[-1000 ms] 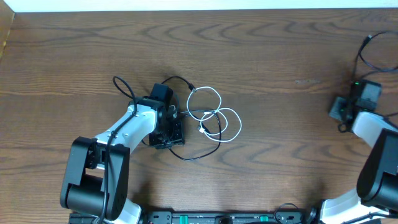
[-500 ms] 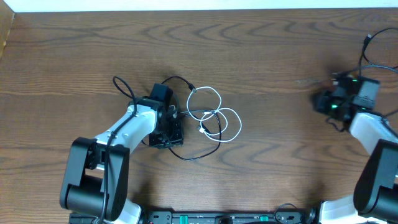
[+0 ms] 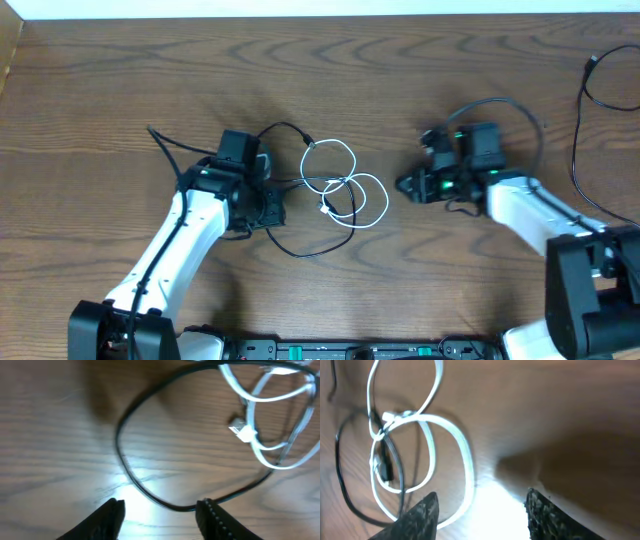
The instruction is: Untangle cables
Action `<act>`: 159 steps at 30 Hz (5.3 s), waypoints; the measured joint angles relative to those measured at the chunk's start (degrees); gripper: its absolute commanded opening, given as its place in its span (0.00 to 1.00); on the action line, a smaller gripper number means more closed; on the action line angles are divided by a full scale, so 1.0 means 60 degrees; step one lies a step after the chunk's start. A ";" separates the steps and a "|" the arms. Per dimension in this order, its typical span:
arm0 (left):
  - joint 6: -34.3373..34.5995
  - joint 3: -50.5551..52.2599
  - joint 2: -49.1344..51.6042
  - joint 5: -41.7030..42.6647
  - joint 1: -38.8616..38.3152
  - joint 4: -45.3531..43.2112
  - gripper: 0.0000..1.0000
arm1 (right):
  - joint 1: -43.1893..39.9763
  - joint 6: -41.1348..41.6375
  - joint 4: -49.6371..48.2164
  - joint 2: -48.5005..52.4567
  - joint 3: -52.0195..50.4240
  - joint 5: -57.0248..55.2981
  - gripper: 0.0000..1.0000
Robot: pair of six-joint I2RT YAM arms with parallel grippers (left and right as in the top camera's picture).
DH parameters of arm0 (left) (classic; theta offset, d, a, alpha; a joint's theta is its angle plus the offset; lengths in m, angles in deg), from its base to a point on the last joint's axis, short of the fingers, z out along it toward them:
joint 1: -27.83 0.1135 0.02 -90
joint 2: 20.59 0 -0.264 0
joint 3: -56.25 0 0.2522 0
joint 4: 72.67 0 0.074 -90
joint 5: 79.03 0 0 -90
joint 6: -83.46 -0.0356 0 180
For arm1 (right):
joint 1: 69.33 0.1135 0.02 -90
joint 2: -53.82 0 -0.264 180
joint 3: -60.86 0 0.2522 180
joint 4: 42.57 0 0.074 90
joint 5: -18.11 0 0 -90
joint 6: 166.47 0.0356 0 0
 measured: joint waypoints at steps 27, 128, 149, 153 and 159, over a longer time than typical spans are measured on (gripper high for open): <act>0.0051 0.0000 0.0004 -0.0419 0.3439 0.0750 0.74 | 0.3472 -0.1789 0.1883 0.1093 0.3814 -0.2484 0.57; 0.0051 0.0000 0.0004 -0.0382 0.3439 0.0663 0.74 | -0.4787 0.1450 0.7002 -0.2885 1.1661 -0.2739 0.01; 0.0051 0.0000 0.0004 -0.0375 0.3439 0.0652 0.73 | -0.4870 0.0004 1.3974 -0.0597 1.1726 -0.2033 0.01; 0.0051 0.0000 0.0004 -0.0299 0.3439 0.0656 0.74 | -0.4699 -0.0463 1.3996 0.0025 1.0382 -0.2036 0.01; 0.0051 0.0000 0.0004 -0.0270 0.3439 0.0652 0.74 | -0.4714 -0.0674 1.3996 0.0736 0.8834 -0.2852 0.01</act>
